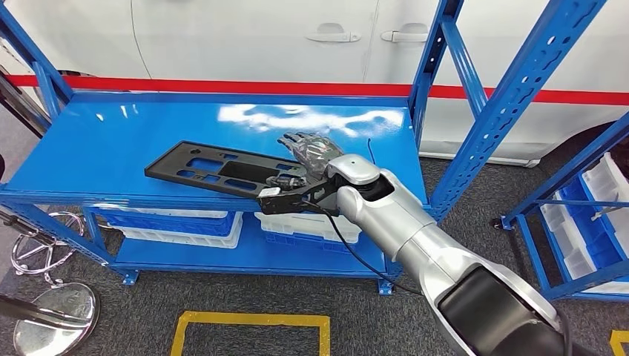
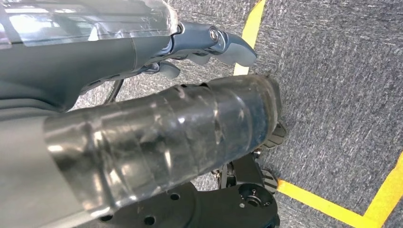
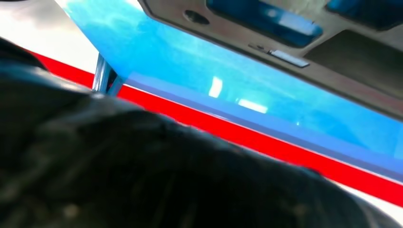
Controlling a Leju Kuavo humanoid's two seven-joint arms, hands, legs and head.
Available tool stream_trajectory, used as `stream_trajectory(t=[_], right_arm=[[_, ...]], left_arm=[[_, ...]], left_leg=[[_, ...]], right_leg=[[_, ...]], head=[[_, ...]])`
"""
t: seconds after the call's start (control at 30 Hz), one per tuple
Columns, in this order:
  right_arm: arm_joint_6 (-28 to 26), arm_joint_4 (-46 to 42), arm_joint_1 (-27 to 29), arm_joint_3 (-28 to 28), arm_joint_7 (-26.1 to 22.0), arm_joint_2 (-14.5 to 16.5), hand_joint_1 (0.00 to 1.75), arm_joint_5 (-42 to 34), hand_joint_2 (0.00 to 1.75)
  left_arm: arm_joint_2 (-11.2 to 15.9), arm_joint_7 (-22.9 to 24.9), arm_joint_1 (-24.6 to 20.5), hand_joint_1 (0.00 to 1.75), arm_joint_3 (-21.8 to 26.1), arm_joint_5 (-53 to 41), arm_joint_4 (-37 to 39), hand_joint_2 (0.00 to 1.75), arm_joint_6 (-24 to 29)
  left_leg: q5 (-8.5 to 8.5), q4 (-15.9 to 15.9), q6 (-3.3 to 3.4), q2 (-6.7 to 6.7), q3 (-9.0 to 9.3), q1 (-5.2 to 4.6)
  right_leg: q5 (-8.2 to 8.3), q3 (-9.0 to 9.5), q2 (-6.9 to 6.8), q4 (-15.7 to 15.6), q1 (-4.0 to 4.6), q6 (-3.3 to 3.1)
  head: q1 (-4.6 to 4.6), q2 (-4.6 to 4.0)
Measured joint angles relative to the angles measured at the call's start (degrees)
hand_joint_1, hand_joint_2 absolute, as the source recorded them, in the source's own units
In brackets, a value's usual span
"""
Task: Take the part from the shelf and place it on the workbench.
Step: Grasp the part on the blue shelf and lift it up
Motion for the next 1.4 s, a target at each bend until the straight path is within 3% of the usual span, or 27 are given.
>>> stream_trajectory(t=[0.9, 1.4], right_arm=[[1.8, 2.1, 0.3, 0.9, -0.7, 0.6, 0.0, -2.7, 0.0], [0.1, 4.5, 2.7, 2.2, -1.5, 1.5, 0.0, -3.9, 0.0]], left_arm=[[0.0, 0.0, -0.2, 0.0, 1.9, -2.3, 0.0, 0.0, 0.0], [0.0, -0.1, -0.3, 0.0, 3.1, -3.6, 0.0, 0.0, -0.2]], left_leg=[[-0.01, 0.1, 0.01, -0.03, -0.09, -0.01], [-0.01, 0.1, 0.01, -0.03, -0.1, -0.01]], right_leg=[[0.01, -0.01, -0.03, -0.1, -0.03, 0.02], [0.01, -0.01, -0.04, -0.1, -0.03, 0.02]], head=[[0.0, 0.0], [0.0, 0.0]])
